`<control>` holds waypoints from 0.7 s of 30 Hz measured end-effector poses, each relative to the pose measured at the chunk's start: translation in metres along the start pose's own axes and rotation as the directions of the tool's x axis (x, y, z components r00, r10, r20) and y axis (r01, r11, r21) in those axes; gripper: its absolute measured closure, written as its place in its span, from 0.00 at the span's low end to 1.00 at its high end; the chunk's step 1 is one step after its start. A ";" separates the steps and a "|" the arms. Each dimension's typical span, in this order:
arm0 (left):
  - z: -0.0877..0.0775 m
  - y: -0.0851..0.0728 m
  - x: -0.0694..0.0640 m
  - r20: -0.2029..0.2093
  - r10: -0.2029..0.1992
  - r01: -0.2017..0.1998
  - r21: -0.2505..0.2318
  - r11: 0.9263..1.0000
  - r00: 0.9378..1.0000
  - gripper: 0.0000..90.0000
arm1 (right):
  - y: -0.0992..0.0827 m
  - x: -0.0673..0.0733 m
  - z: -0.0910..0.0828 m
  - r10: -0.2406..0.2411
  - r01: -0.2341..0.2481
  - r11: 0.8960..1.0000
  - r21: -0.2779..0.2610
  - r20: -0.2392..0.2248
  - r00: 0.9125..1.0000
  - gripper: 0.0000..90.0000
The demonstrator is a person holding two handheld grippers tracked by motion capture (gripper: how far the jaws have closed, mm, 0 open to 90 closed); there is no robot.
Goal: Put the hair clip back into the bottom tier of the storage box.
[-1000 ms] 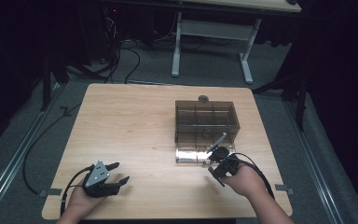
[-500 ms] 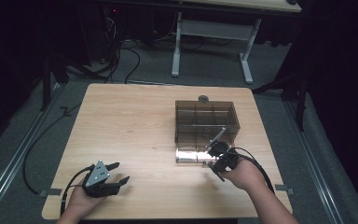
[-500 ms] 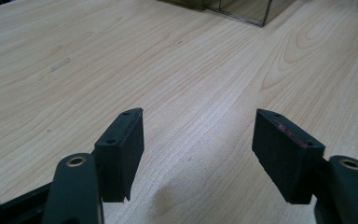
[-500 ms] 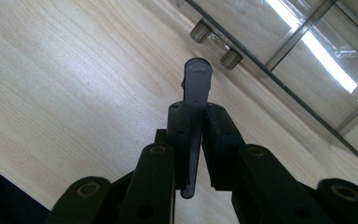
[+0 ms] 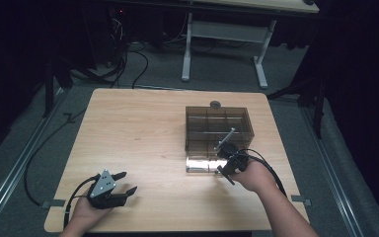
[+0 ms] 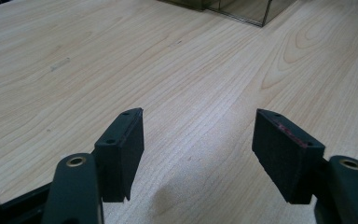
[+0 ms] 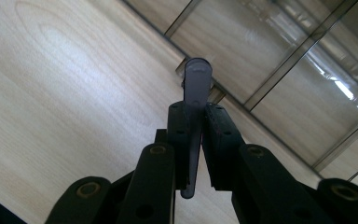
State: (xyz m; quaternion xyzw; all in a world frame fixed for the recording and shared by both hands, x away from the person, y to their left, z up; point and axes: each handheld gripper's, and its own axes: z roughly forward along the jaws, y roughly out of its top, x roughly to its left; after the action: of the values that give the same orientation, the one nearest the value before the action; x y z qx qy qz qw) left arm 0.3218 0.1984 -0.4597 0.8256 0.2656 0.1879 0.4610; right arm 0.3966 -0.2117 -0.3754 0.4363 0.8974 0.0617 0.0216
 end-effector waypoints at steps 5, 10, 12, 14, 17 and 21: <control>0.000 0.000 0.000 0.000 0.002 -0.002 0.002 1.000 1.000 0.38 | 0.009 0.001 -0.003 0.021 -0.021 1.000 0.006 0.011 1.000 0.91; 0.000 0.000 0.000 0.001 0.000 0.000 -0.001 1.000 1.000 0.38 | 0.019 -0.004 -0.002 0.003 -0.003 1.000 -0.003 0.021 1.000 0.91; 0.000 0.000 0.000 0.002 -0.002 0.002 -0.003 1.000 1.000 0.38 | 0.023 -0.006 -0.002 0.002 -0.002 1.000 -0.004 0.020 1.000 0.91; 0.000 0.000 0.000 0.004 -0.002 0.002 -0.001 1.000 1.000 0.38 | 0.027 -0.008 -0.002 -0.001 0.001 1.000 -0.003 0.017 1.000 0.91; 0.000 0.000 0.000 0.005 -0.003 0.003 -0.001 1.000 1.000 0.38 | 0.032 -0.010 -0.001 0.002 -0.002 1.000 -0.011 0.016 1.000 0.91; 0.000 0.000 0.001 0.006 -0.003 0.003 0.000 1.000 1.000 0.38 | 0.039 -0.011 0.001 0.013 -0.013 1.000 -0.006 0.022 1.000 0.91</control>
State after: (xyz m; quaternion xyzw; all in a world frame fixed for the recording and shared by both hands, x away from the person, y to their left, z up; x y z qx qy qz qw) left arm 0.3223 0.1987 -0.4596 0.8257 0.2655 0.1849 0.4622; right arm 0.4342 -0.1960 -0.3710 0.4428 0.8941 0.0596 0.0321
